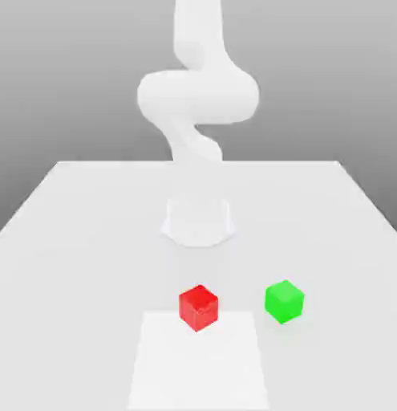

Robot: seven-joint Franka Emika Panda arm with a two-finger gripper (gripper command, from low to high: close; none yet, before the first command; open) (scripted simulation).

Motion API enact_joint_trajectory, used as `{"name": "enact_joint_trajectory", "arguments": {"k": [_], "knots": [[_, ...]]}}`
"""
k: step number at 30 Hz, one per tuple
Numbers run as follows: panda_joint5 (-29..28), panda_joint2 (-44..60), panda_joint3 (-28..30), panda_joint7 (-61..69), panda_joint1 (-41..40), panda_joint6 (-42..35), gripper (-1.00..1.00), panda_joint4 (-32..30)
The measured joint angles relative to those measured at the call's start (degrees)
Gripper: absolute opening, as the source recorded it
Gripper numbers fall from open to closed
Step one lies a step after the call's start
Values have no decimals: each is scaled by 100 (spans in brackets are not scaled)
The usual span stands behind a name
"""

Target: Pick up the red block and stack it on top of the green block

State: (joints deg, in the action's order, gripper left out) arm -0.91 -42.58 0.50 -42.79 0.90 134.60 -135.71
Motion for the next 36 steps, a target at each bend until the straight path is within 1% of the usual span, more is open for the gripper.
{"name": "enact_joint_trajectory", "arguments": {"k": [13, 15, 17, 20, 22, 24, 25, 31, 33, 36], "knots": [[-392, 2118, 628, 2152, 534, 1793, 0, -2499], [-409, 2520, 766, 2594, 629, 2121, 0, -2942], [-339, 3191, 827, 3040, 687, 2645, 0, -3265], [58, 4169, 782, 3551, 777, 3431, 0, -3365], [392, 4625, 554, 3811, 641, 3813, 0, -3326], [588, 5048, 226, 3963, 350, 4177, 0, -3273], [622, 5176, 128, 3991, 257, 4285, -100, -3256], [618, 5238, 76, 3988, 203, 4330, -100, -3247], [507, 5028, 183, 3904, 282, 4151, -100, -3278], [175, 4464, 308, 3666, 296, 3669, -100, -3358]]}}
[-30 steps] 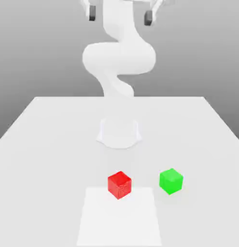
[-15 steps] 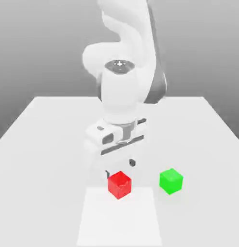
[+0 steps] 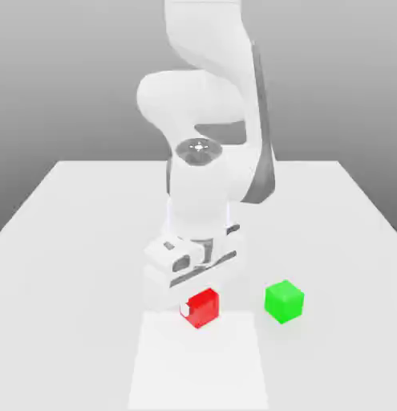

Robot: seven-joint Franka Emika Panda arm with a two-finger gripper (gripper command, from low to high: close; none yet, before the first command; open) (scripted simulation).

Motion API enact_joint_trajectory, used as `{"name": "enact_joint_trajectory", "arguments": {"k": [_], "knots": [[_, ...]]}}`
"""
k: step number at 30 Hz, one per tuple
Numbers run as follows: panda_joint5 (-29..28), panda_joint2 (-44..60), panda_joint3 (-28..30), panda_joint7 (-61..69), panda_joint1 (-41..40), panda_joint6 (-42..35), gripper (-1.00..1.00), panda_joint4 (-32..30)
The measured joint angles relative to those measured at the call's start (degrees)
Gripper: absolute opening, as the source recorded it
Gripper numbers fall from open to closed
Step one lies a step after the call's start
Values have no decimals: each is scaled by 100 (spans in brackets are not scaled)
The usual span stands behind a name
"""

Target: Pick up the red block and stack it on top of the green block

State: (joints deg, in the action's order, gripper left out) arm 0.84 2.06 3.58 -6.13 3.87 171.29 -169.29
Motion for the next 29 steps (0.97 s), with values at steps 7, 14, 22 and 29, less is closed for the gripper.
{"name": "enact_joint_trajectory", "arguments": {"k": [7, 14, 22, 29], "knots": [[-58, -1173, -330, -720, 137, -1045, -100, -116], [534, -1664, -1312, -2663, 943, -1597, -100, -35], [425, -1031, -1953, -3920, 1088, -1050, -100, 45], [-114, -267, -1948, -4296, 913, -319, 100, 60]]}}
